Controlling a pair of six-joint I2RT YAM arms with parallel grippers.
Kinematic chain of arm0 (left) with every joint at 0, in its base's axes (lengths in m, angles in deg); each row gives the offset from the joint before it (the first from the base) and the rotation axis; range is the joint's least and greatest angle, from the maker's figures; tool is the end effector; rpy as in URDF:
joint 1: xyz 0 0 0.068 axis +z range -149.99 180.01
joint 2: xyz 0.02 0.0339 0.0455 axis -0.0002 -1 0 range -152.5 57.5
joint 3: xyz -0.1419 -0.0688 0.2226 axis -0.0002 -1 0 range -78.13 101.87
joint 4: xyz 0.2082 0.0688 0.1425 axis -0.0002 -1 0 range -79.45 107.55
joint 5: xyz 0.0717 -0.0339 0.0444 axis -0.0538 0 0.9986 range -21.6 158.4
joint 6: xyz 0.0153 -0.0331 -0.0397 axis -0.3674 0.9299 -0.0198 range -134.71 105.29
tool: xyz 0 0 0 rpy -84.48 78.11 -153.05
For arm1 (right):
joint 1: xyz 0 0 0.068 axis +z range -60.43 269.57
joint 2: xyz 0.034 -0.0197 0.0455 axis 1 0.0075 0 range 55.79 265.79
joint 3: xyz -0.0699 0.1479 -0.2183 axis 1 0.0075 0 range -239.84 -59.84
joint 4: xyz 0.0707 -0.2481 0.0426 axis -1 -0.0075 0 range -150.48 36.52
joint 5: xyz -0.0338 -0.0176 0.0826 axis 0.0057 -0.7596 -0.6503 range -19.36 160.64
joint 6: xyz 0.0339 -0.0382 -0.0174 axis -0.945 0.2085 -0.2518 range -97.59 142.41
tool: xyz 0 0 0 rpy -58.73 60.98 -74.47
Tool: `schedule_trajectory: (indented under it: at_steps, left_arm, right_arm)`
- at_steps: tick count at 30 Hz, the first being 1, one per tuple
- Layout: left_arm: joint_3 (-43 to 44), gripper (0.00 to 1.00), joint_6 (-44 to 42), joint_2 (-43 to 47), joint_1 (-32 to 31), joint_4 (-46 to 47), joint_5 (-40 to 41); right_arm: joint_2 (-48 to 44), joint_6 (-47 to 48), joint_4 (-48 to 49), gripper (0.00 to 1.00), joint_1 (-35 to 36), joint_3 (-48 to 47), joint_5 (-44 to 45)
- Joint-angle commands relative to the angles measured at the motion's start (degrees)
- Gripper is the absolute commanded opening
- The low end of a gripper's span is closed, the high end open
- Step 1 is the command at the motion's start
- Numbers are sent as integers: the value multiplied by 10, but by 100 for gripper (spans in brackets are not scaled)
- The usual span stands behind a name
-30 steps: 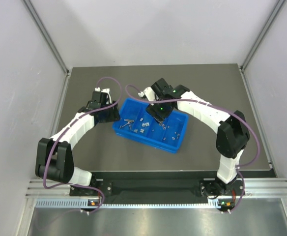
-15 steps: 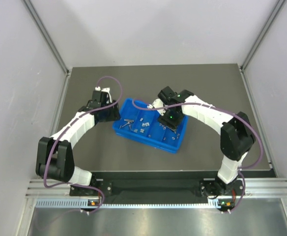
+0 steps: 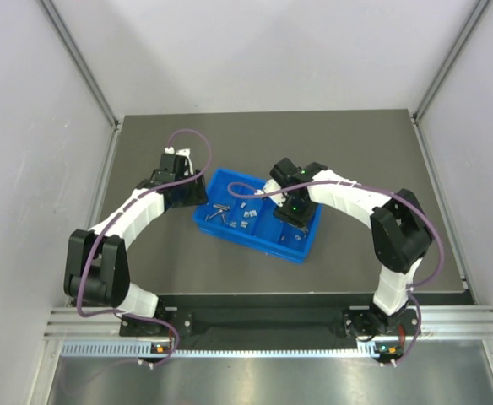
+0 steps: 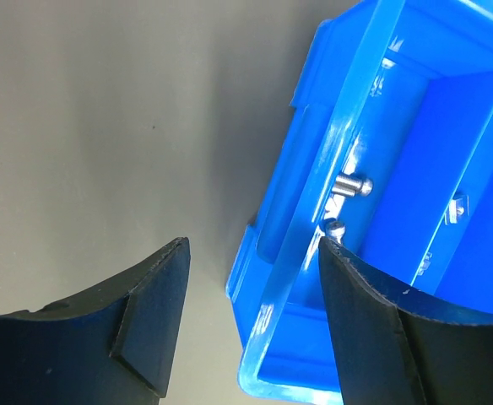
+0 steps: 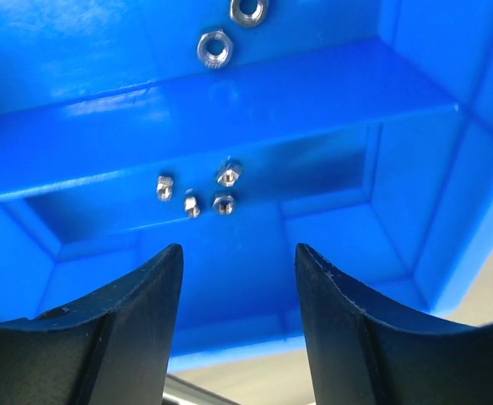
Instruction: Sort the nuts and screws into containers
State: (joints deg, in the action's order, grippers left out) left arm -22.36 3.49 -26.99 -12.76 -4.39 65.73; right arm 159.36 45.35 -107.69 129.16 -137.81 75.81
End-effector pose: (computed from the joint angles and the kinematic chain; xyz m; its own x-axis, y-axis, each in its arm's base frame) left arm 0.2998 -0.0696 0.2264 -0.7945 -0.1397 -0.5910 0.0018 0.9726 -0.2323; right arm 0.2704 0.2194 0.2106 -0.4559 -0.8807 -0.1284 -0.8688 0.4717 -0.1506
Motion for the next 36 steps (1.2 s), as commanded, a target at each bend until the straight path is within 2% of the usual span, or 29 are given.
schedule_trajectory:
  at_steps: [1,15,25,31,36]
  left_arm:
    - [25,68,-7,-6,3,31,1]
    - [15,68,-11,1,3,31,6]
    - [0,68,-14,18,3,28,19]
    - [-10,68,-16,26,3,29,22]
    - [-12,68,-16,27,3,28,21]
  right_arm:
    - [13,5,26,56,13,12,27]
    - [26,22,71,58,26,67,32]
    - [63,18,69,55,33,48,70]
    - [69,15,54,48,33,53,85]
    - [80,8,55,40,32,64,54]
